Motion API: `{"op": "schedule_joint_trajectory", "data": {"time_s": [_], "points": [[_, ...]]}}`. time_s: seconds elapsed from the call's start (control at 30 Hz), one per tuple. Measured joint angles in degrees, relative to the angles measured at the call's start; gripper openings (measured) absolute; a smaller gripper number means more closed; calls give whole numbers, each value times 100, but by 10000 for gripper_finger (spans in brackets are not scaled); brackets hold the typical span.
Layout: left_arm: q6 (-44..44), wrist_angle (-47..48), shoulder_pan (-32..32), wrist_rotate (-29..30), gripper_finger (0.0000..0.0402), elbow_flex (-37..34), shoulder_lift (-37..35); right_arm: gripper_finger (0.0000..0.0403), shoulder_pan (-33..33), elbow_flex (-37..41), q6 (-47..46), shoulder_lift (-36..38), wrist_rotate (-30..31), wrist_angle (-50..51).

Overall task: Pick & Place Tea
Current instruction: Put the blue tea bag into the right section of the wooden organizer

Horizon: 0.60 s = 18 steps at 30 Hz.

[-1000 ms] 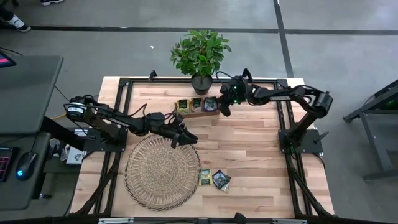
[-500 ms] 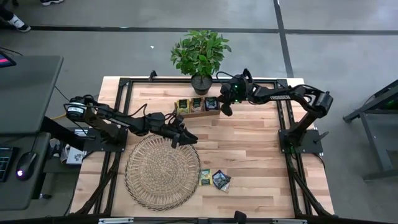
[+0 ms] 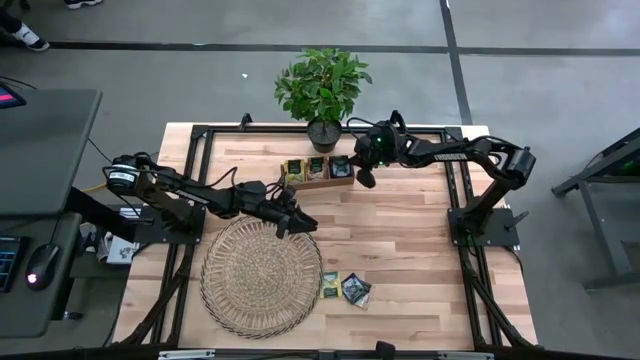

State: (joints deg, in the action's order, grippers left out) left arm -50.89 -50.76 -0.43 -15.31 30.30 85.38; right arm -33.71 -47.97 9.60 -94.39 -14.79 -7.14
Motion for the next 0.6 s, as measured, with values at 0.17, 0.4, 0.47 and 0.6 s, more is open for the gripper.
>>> {"op": "schedule_joint_trajectory", "data": {"time_s": [0.17, 0.4, 0.47, 0.6], "points": [[0, 0, 0, -3, 175, 0, 0, 46, 2, 0, 272, 0, -209, 6], [0, 0, 0, -25, 175, 0, 0, 144, 14, 2, 109, 0, -215, -48], [0, 0, 0, -60, 175, 0, 0, 171, 48, 2, -1, 34, -212, -84], [0, 9, -37, -71, 175, 0, 0, 207, 197, 2, -54, 328, -31, 52]]}}
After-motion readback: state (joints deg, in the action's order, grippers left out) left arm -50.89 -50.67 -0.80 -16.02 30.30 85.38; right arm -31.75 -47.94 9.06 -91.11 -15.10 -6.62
